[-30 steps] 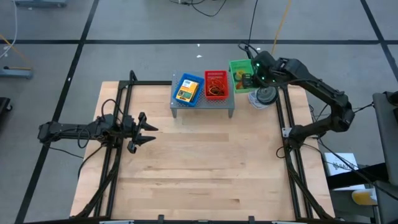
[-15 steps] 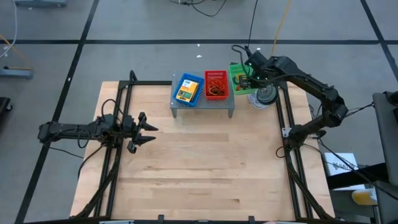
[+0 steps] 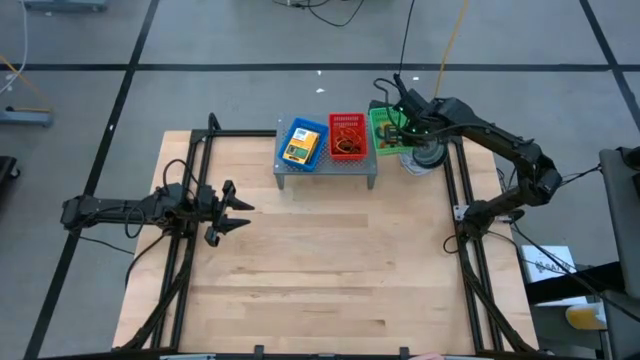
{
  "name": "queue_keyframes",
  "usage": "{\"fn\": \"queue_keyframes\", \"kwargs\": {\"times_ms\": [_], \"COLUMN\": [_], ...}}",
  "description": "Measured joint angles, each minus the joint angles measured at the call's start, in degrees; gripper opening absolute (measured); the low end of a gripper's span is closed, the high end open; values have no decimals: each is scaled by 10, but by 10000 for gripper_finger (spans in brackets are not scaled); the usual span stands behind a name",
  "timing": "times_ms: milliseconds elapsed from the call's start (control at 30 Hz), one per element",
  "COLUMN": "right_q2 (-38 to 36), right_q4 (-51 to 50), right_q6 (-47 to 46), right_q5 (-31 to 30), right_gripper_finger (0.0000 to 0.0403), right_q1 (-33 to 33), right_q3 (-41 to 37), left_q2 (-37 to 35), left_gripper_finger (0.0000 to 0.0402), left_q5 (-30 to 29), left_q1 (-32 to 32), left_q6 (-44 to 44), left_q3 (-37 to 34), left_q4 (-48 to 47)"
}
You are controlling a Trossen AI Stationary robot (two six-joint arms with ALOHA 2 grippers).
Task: Pick & Place Office Desk Supplies
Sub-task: Put the green bin on the shelf
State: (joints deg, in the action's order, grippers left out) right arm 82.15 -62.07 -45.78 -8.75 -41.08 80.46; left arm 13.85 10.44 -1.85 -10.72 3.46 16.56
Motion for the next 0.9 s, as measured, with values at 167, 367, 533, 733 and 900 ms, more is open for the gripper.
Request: {"fn": "queue_keyframes", "kwargs": {"times_ms": [167, 367, 533, 733, 900], "right_q2": [0, 4, 17, 22, 22], "right_q4": [6, 19, 38, 61, 64], "right_q6": [-1, -16, -28, -42, -58], "right_q5": [0, -2, -1, 0, -2], "right_gripper_finger": [0, 0, 0, 0, 0], "right_q1": [0, 5, 13, 22, 31], "right_q3": [-3, -3, -3, -3, -3], "left_q2": [0, 0, 0, 0, 0], "left_gripper_finger": [200, 200, 200, 200, 200], "left_q5": [0, 0, 0, 0, 0], "left_q1": [0, 0, 0, 0, 0], "left_q6": [0, 0, 0, 0, 0], "left_q3": [0, 0, 0, 0, 0], "left_q4": [0, 0, 0, 0, 0]}}
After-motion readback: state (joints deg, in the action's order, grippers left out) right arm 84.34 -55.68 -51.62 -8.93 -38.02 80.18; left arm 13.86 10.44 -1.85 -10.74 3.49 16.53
